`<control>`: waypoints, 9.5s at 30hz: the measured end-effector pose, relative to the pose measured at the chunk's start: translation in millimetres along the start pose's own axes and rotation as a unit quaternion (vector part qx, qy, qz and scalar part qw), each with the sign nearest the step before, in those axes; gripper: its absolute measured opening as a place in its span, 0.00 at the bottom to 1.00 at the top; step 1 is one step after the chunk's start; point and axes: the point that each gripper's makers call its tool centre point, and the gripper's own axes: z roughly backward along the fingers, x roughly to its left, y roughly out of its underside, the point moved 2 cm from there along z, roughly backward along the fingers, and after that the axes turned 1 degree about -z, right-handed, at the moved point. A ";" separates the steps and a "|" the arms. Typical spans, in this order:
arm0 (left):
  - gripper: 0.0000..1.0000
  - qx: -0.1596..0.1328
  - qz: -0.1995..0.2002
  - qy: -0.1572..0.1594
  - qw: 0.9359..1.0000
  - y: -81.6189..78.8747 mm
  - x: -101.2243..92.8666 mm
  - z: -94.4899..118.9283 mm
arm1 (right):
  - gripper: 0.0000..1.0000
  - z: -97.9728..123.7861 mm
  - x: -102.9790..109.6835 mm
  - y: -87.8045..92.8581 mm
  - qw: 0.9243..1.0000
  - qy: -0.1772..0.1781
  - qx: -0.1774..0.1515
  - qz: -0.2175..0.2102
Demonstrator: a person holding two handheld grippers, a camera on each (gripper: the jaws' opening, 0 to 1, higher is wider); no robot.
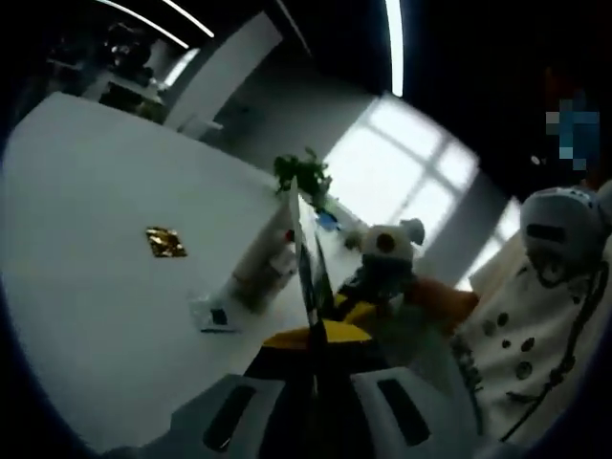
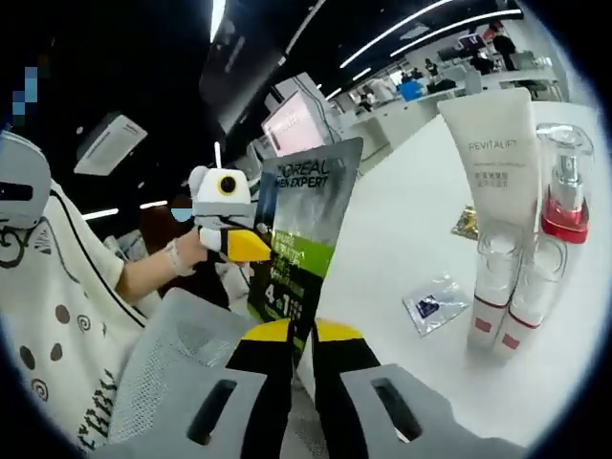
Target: Arrange the skincare products in the storage area until every visible bottle or jar stands upright without overlapping.
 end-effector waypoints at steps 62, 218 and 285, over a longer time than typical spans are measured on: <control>0.00 -0.030 0.103 0.032 0.994 41.1 45.5 59.6 | 0.16 -86.0 -137.4 9.8 0.934 0.348 0.028 0.078; 0.08 0.051 -0.082 -0.234 0.967 -12.7 147.9 -59.5 | 0.14 -52.5 -106.7 38.6 0.948 0.275 0.084 0.133; 0.20 0.075 -0.199 -0.195 0.958 -21.7 86.3 -70.1 | 0.19 -17.3 -67.3 9.5 0.953 0.267 0.043 0.134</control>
